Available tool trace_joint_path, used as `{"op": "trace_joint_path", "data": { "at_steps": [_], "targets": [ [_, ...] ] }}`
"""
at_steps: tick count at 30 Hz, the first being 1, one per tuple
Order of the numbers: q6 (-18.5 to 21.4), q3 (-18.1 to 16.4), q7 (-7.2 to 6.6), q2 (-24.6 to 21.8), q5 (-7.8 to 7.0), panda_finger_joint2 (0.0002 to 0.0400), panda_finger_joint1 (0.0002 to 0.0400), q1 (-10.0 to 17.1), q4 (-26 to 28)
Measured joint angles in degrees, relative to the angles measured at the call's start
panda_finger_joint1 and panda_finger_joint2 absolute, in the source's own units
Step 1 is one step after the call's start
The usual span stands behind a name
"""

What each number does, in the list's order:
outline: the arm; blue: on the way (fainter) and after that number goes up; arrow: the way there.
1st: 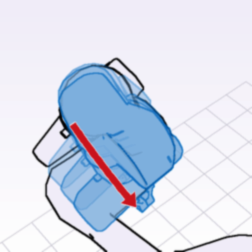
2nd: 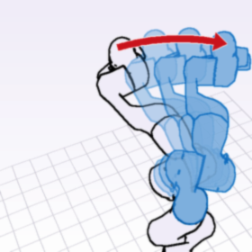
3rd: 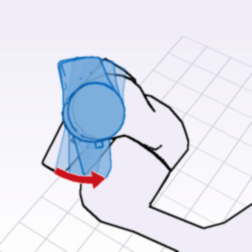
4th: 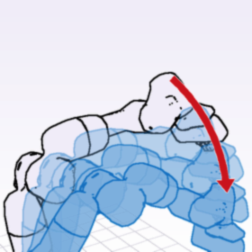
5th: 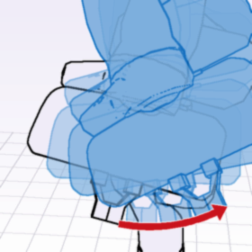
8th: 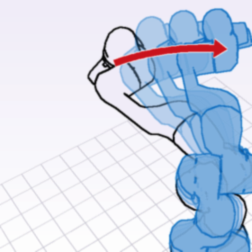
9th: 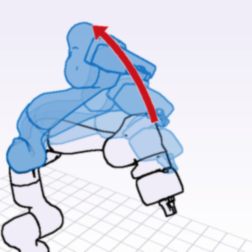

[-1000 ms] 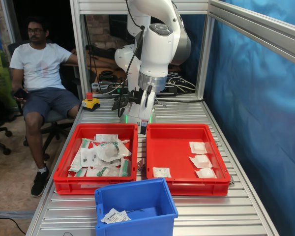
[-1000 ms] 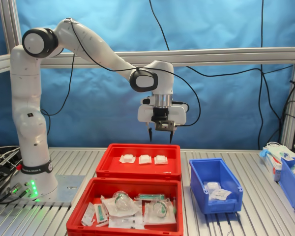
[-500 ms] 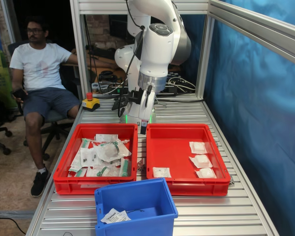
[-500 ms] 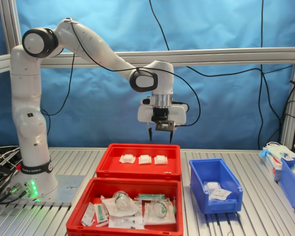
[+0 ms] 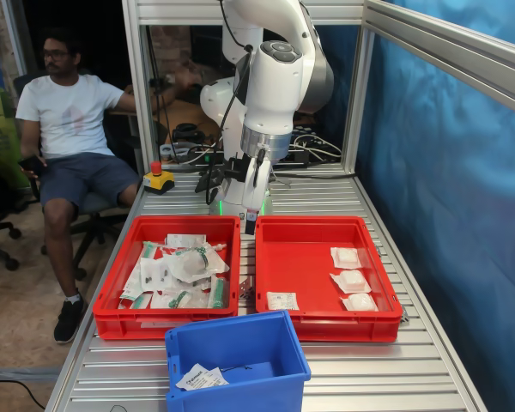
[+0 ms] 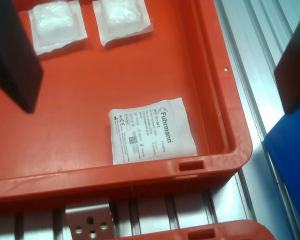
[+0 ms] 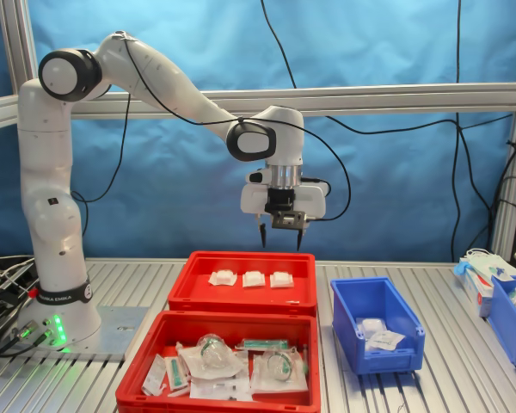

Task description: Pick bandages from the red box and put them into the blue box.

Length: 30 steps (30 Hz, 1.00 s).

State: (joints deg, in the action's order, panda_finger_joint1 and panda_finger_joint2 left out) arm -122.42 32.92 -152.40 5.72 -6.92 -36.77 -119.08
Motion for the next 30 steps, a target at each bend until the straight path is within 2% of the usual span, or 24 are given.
{"op": "trace_joint_path", "data": {
  "at_steps": [21,30],
  "targets": [
    [0.0,-0.03,0.0,0.0,0.0,0.04,0.04,-0.07,0.0],
    [0.0,-1.1,0.0,0.0,0.0,0.04,0.04,-0.35,-0.13]
  ]
}}
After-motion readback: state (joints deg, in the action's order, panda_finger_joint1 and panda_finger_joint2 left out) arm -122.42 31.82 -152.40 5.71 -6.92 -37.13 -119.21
